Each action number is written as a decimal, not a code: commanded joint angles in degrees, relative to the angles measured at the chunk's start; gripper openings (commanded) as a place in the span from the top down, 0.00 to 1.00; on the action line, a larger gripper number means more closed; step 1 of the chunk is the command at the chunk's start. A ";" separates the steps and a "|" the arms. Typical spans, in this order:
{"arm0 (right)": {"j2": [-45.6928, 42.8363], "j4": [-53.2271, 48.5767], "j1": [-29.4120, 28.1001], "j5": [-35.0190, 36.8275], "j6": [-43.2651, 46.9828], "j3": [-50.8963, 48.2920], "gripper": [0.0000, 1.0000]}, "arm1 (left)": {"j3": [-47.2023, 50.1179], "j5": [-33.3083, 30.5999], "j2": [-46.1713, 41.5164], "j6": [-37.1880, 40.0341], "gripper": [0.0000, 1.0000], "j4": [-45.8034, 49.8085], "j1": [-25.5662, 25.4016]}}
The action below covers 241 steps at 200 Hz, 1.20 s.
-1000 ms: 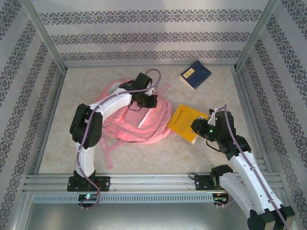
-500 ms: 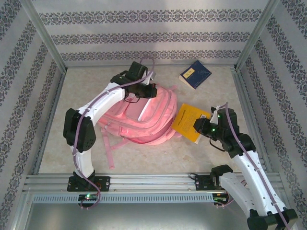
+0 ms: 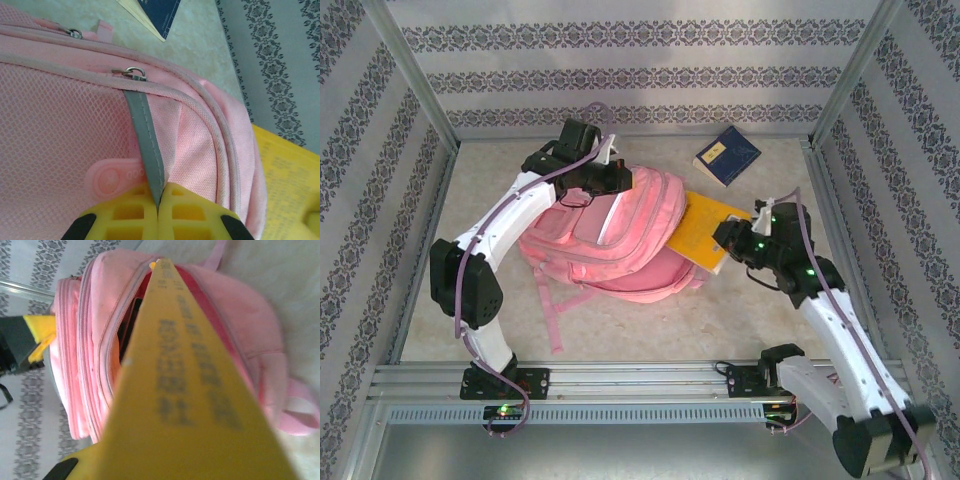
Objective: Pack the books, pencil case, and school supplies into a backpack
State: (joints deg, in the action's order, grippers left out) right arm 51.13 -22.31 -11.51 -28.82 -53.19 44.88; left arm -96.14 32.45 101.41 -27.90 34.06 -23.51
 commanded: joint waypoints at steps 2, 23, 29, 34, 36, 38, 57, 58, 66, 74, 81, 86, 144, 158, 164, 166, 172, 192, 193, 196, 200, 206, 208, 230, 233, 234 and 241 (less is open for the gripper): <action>4.14 23.92 -0.78 -9.95 -17.44 -2.30 1.00 | 0.51 4.60 -2.36 -4.44 1.00 -7.47 -0.41; 6.55 30.29 -2.13 -10.91 -22.42 -0.50 1.00 | -0.78 0.62 -2.35 -3.08 0.78 -3.89 -2.04; 6.72 30.60 -2.30 -10.74 -23.28 0.16 1.00 | -1.97 -1.08 -2.23 -1.72 0.72 -1.40 -2.72; 6.77 31.06 -2.34 -10.67 -24.07 0.49 1.00 | -3.26 -2.44 -2.02 -0.29 0.64 1.10 -3.49; 6.78 31.44 -2.30 -10.72 -24.29 0.50 1.00 | -3.90 -3.10 -1.90 0.33 0.62 2.15 -3.70; 6.78 31.75 -2.43 -10.71 -24.80 0.54 1.00 | -4.52 -3.80 -1.73 0.95 0.59 3.20 -4.06; 6.94 34.50 -2.68 -10.84 -27.77 0.21 1.00 | -9.79 -12.96 -1.34 6.89 0.46 11.87 -8.27; 6.95 34.60 -2.71 -10.83 -27.85 0.21 1.00 | -10.00 -13.34 -1.32 7.11 0.45 12.15 -8.55; 6.93 34.87 -3.08 -10.90 -28.10 -0.03 1.00 | -11.65 -16.14 -1.15 8.58 0.42 14.52 -10.30; 6.92 34.88 -3.45 -10.83 -28.02 -0.17 1.00 | -13.52 -18.12 -0.69 9.22 0.39 16.86 -11.80; 6.81 34.90 -3.68 -10.66 -28.07 -0.47 1.00 | -15.06 -19.02 -0.20 9.93 0.37 18.70 -13.08; 6.62 34.93 -3.79 -10.43 -28.11 -0.62 1.00 | -15.92 -19.64 0.24 10.49 0.36 19.85 -13.93; 6.28 35.19 -4.18 -10.30 -28.33 -1.46 1.00 | -18.65 -26.75 3.44 12.34 0.35 26.53 -18.43; 6.29 35.39 -4.22 -10.29 -28.41 -1.64 1.00 | -18.31 -27.71 3.62 12.52 0.35 26.93 -18.77; 6.31 35.46 -4.17 -10.29 -28.47 -1.64 1.00 | -18.07 -27.65 3.79 12.43 0.35 26.84 -18.81; 6.27 35.55 -4.25 -10.29 -28.53 -1.66 1.00 | -17.97 -27.53 3.82 12.39 0.35 26.80 -18.82; 6.27 35.66 -4.30 -10.29 -28.57 -1.71 1.00 | -17.58 -27.16 4.01 12.20 0.37 26.47 -18.86; 6.33 35.95 -4.29 -10.21 -28.78 -1.64 1.00 | -16.88 -25.76 5.36 11.77 0.46 25.21 -19.12; 6.34 35.98 -4.26 -10.25 -28.75 -1.64 1.00 | -16.89 -25.72 5.46 11.79 0.46 25.19 -19.16; 6.27 36.06 -4.29 -10.29 -28.73 -1.66 1.00 | -16.93 -25.50 5.67 11.71 0.47 25.06 -19.20; 6.30 36.04 -4.25 -10.34 -28.73 -1.60 1.00 | -17.03 -25.15 6.00 11.58 0.49 24.89 -19.23; 6.36 35.99 -4.26 -10.52 -28.72 -1.55 1.00 | -17.15 -24.65 6.56 11.27 0.51 24.62 -19.28; 6.46 36.08 -4.30 -10.55 -28.72 -1.55 1.00 | -17.15 -24.59 6.64 11.22 0.51 24.51 -19.29; 6.58 36.08 -4.43 -10.64 -28.19 -1.29 1.00 | -18.21 -24.08 7.61 11.15 0.69 23.68 -19.30; 6.53 36.02 -4.45 -10.64 -27.93 -1.24 1.00 | -18.47 -24.09 7.60 11.23 0.73 23.68 -19.30; 6.53 35.93 -4.42 -10.64 -27.85 -1.22 1.00 | -18.56 -24.14 7.64 11.21 0.74 23.68 -19.30; 6.35 34.81 -4.40 -10.64 -27.13 -1.00 1.00 | -19.04 -24.30 7.59 11.62 0.92 23.57 -19.25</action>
State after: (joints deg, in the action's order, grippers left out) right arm 59.42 3.27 -14.90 -36.71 -81.30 42.13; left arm -113.38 7.35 107.66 -16.86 57.76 -42.04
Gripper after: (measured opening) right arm 0.187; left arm 0.270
